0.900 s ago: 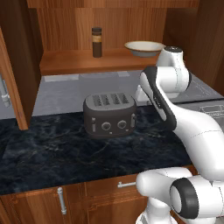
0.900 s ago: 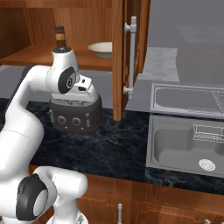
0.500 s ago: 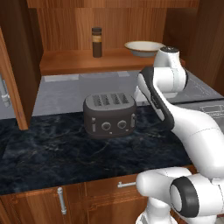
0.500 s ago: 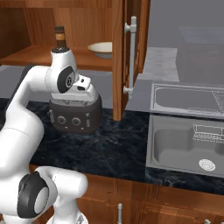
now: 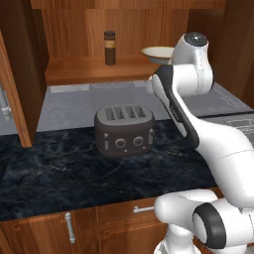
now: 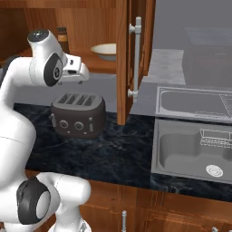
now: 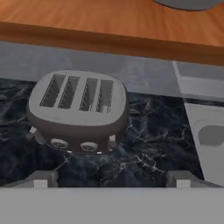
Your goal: Take the cinnamon bottle from the cabinet and place it on the dining table, next to the plate with the cupcake. Then take the chocolate from the dining counter and place it on the cupcake plate.
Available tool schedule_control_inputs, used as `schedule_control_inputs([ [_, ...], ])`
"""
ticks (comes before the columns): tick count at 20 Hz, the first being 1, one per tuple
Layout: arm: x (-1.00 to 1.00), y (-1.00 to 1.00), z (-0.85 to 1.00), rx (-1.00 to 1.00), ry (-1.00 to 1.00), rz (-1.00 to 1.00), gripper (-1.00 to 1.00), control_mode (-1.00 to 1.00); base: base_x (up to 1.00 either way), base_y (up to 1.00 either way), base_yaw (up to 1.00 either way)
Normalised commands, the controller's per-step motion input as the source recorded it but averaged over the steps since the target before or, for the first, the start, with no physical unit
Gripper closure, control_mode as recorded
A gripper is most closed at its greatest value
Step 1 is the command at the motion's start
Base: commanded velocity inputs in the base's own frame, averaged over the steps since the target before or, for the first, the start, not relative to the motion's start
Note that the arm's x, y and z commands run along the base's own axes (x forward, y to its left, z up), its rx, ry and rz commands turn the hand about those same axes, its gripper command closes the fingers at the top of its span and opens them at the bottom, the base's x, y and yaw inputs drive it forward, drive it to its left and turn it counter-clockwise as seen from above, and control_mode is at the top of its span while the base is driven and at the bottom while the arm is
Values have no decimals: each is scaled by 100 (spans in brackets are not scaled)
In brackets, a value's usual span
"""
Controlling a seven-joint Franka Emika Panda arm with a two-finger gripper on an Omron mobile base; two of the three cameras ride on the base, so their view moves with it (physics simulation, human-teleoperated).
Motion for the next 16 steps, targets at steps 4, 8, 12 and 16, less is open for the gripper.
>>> schedule_control_inputs([
  [4, 46, 56, 46, 4, -30, 0, -100, -100, 0, 0, 0],
  [8, 66, 58, 27, 17, -30, 0, -100, -100, 0, 0, 0],
  [12, 76, 54, 63, 13, -15, 0, -100, -100, 0, 0, 0],
  [16, 77, 68, 28, 0, -5, 8, -100, -100, 0, 0, 0],
])
